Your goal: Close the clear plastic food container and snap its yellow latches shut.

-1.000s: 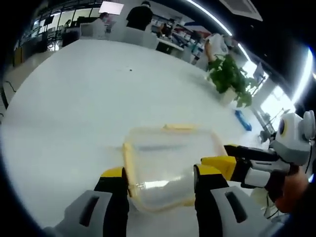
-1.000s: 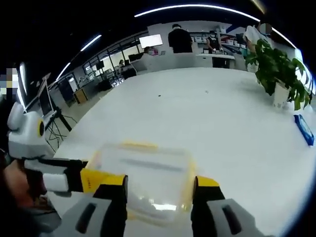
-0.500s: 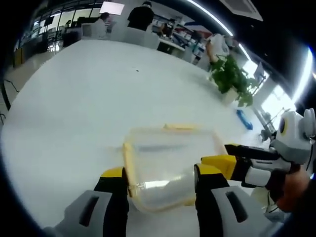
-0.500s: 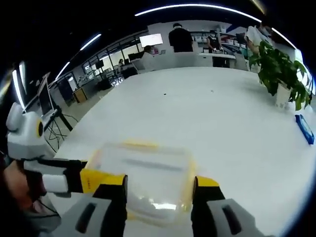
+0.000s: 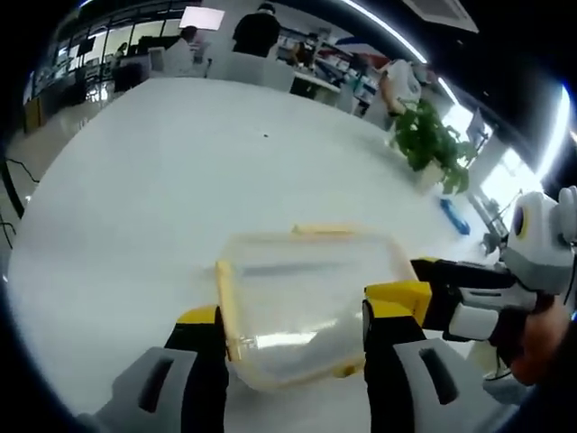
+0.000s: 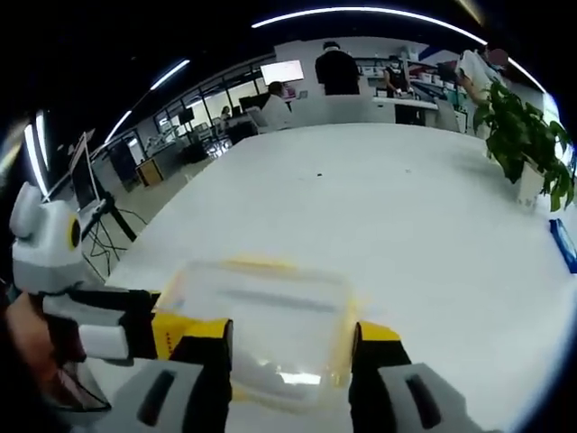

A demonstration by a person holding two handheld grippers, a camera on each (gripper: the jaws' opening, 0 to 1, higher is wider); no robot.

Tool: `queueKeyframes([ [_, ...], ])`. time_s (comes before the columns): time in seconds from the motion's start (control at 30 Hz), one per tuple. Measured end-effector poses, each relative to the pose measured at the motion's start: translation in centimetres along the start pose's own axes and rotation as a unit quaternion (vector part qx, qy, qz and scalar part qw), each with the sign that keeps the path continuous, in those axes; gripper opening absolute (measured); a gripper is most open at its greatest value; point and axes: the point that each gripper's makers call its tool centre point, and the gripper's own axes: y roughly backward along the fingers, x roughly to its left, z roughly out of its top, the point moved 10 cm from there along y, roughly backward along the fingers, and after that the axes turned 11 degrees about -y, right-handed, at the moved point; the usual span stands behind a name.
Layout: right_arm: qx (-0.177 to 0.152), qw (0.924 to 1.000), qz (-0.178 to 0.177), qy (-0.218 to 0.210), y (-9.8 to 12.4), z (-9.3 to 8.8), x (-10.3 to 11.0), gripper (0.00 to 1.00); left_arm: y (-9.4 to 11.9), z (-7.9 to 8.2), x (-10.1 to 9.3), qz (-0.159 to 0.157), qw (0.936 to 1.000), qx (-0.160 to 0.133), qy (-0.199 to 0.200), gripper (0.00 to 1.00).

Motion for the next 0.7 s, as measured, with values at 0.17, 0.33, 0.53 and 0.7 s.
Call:
queueKeyframes([
  [0.17, -0.001, 1.0, 0.001, 0.001, -1.1, 0.5, 0.8, 0.51, -0.2, 0.7, 1.2, -0.001, 1.0, 0.008, -0.001, 0.59],
  [0.33, 0.004, 0.9999, 0.012, 0.001, -2.7, 1.4, 1.7, 0.51, -0.4, 1.4, 3.0, 0.004, 1.0, 0.0, 0.003, 0.59],
  [0.53, 0.006, 0.9998, 0.019, 0.01, -4.6, 2.8, 2.6, 0.51, -1.0, 2.6, 4.8, 0.012, 0.9999, -0.001, 0.008, 0.59],
  [0.7, 0.004, 0.9997, 0.022, 0.011, -5.8, 3.6, 3.0, 0.51, -1.4, 3.4, 6.0, 0.013, 0.9999, -0.003, 0.01, 0.59],
])
